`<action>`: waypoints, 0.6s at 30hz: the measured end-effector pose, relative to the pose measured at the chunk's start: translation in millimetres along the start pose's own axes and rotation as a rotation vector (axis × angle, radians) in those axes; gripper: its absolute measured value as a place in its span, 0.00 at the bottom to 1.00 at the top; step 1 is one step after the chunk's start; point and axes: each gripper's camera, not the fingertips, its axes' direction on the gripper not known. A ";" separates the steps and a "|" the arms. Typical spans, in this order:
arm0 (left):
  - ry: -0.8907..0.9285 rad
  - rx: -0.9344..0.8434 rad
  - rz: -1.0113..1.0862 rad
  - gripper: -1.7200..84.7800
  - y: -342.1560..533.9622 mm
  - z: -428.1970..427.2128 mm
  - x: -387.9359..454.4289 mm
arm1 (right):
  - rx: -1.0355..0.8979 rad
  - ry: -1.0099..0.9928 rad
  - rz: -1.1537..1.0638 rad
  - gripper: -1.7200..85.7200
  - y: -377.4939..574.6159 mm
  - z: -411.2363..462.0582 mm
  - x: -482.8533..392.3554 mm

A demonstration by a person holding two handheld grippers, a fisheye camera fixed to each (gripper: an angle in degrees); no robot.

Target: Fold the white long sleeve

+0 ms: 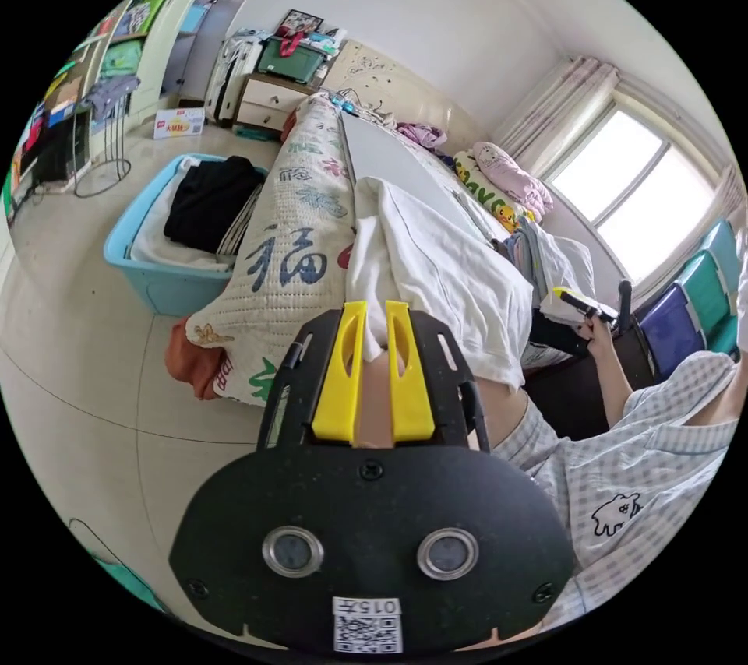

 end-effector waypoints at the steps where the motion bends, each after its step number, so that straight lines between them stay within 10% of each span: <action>1: 0.006 -0.003 0.025 0.09 -2.1 -1.5 8.3 | 0.011 -0.104 -0.096 0.11 0.6 1.5 -26.2; 7: 0.097 -0.102 0.052 0.14 -23.2 28.4 24.6 | -0.109 -0.422 -0.470 0.22 31.9 52.9 -144.8; 18: 0.086 -0.219 0.031 0.07 -58.5 85.5 30.1 | -0.172 -0.548 -0.313 0.10 59.1 91.7 -131.8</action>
